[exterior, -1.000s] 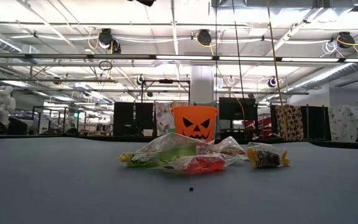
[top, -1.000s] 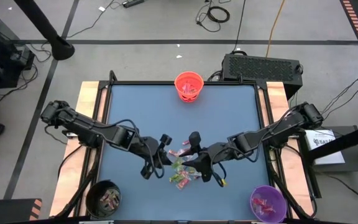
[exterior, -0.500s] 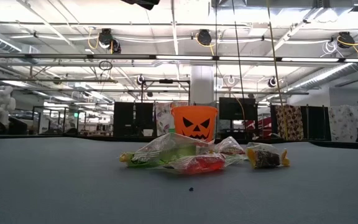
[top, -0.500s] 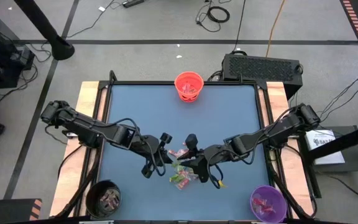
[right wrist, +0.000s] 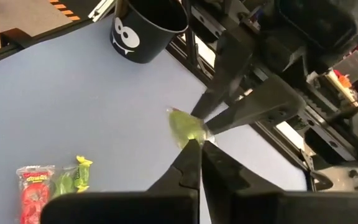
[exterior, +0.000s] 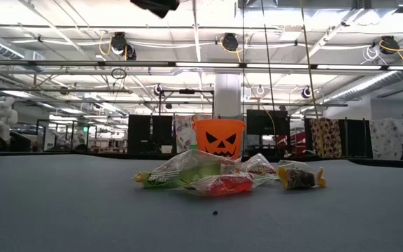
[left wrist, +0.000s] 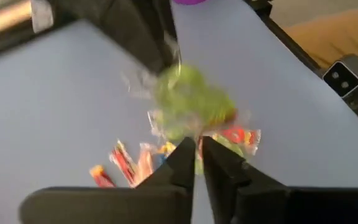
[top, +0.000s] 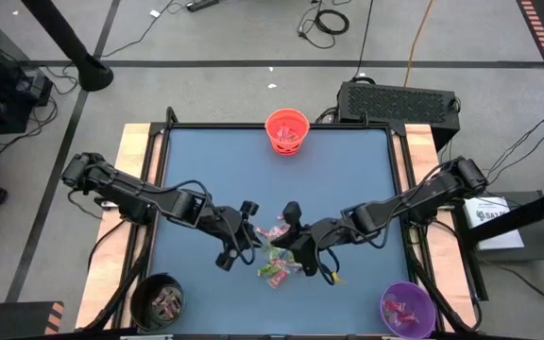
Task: Sort candy by brand, put in halloween buckets
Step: Put the small green gummy into the purple bucket
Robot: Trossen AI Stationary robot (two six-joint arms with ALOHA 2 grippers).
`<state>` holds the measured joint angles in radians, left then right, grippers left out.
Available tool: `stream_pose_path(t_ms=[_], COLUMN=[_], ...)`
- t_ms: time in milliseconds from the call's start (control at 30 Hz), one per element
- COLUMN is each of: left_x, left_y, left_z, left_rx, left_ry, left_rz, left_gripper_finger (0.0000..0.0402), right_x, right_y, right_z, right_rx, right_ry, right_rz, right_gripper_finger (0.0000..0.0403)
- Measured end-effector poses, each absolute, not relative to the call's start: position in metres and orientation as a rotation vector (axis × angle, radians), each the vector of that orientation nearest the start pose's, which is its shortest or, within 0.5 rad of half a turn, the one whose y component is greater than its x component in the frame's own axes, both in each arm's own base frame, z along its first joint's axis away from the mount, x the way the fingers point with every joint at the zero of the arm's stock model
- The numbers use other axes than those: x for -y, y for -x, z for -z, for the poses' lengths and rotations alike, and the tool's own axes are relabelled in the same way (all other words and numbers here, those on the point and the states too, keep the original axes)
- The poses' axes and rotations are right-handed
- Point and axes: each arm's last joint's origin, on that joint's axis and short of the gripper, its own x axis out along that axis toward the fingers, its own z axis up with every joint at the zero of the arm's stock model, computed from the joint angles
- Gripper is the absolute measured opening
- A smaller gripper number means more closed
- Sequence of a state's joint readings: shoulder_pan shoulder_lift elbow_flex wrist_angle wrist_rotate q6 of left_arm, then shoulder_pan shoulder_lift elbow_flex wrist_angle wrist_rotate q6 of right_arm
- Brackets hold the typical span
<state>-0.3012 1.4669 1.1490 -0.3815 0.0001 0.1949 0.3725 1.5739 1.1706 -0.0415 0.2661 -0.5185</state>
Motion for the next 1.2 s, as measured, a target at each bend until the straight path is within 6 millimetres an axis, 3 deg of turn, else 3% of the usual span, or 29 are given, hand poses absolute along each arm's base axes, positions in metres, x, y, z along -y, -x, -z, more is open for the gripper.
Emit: stream_pose_path(t_ms=[200,367,600,767,1000,1200], left_x=[0.091,0.085,0.085,0.086,0.087,0.088], left_y=[-0.29,-0.282,-0.284,-0.287,-0.295,-0.305], left_z=[-0.288,-0.296,-0.296,-0.291,-0.281,-0.266], left_rx=[-0.752,-0.744,-0.724,-0.746,-0.772,-0.817], left_ry=[-0.216,-0.212,-0.215,-0.22,-0.226,-0.239], left_rz=[0.284,0.153,0.124,0.126,0.118,0.116], left_gripper_finger=[0.0154,0.0221,0.0227,0.0228,0.0228,0.0228], right_x=[-0.119,-0.124,-0.141,-0.173,-0.219,-0.24], right_y=[-0.32,-0.286,-0.228,-0.195,-0.156,-0.136], right_z=[-0.293,-0.306,-0.336,-0.345,-0.331,-0.307], right_rx=[-0.463,-0.644,-1.106,-1.33,-1.44,-1.547], right_ry=[0.576,0.331,-0.168,-0.509,-0.619,-0.646], right_rz=[-0.15,-0.124,-0.137,-0.119,0.001,0.133], right_gripper_finger=[0.0001,0.0001,0.0,0.0,0.0,0.0009])
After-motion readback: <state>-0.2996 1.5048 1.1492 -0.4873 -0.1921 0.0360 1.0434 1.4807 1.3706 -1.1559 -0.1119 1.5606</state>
